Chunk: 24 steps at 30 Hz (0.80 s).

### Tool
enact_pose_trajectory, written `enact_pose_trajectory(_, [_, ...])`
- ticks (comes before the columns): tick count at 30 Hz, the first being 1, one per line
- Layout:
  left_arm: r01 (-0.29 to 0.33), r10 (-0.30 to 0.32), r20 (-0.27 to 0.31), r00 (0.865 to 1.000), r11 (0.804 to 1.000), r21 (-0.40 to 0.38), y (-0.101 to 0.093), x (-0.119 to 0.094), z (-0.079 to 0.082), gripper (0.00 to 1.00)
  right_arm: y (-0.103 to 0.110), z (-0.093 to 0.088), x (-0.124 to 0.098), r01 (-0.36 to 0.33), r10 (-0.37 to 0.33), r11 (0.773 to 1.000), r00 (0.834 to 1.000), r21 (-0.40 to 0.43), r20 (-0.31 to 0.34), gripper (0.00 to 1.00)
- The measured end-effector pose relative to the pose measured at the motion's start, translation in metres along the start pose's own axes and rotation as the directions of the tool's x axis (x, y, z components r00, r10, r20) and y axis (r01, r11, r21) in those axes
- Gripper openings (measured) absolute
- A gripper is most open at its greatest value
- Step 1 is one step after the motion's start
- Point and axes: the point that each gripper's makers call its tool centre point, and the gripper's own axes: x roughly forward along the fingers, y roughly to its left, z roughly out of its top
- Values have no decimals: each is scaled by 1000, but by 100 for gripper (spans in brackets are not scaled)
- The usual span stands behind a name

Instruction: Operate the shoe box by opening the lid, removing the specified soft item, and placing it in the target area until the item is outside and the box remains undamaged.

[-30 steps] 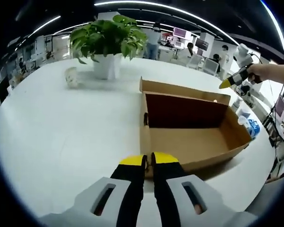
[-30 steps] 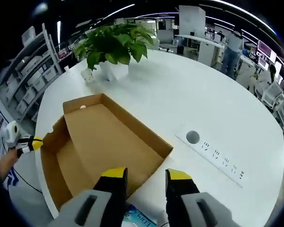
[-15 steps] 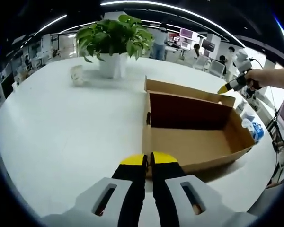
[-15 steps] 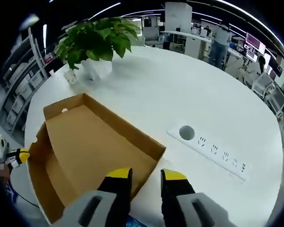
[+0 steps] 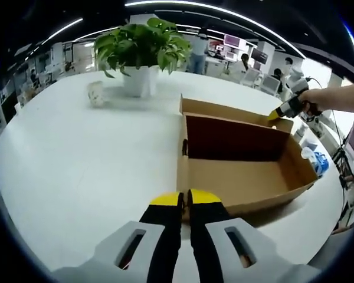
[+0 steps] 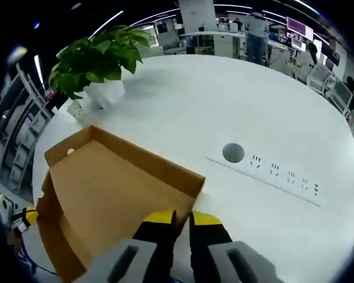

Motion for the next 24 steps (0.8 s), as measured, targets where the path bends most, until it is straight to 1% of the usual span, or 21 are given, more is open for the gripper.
enact_pose_trajectory(2, [0,0,-2,1000,1000,1,-1,0,0,2,-1,1,-3,24,-25,1000,1000,9,6,2])
enact_pose_trajectory(4, [-8,8,-7,1000,1000,19,-2,0,0,2,-1,3,-5,30,-30,1000,999,-4,25,1])
enact_pose_trajectory(5, [-9,9,-7,1000,1000,20,-2,0,0,2,-1,4,-7,33,-33,999,999,1,30,1])
enact_pose_trajectory(7, [-8,8,-4,1000,1000,12,-2,0,0,2,-3,6,-11,35,-36,999,999,37,40,0])
enact_pose_trajectory(8, [-8,8,-4,1000,1000,12,-2,0,0,2,-2,8,-14,32,-34,999,998,38,47,0])
enact_pose_trajectory(13, [-8,8,-8,1000,1000,12,-2,-1,0,2,2,13,-26,28,-28,1000,997,-1,74,0])
enact_pose_trajectory(24, [-8,8,-10,1000,1000,1,-3,-1,0,2,4,20,-40,26,-26,1000,993,-2,115,0])
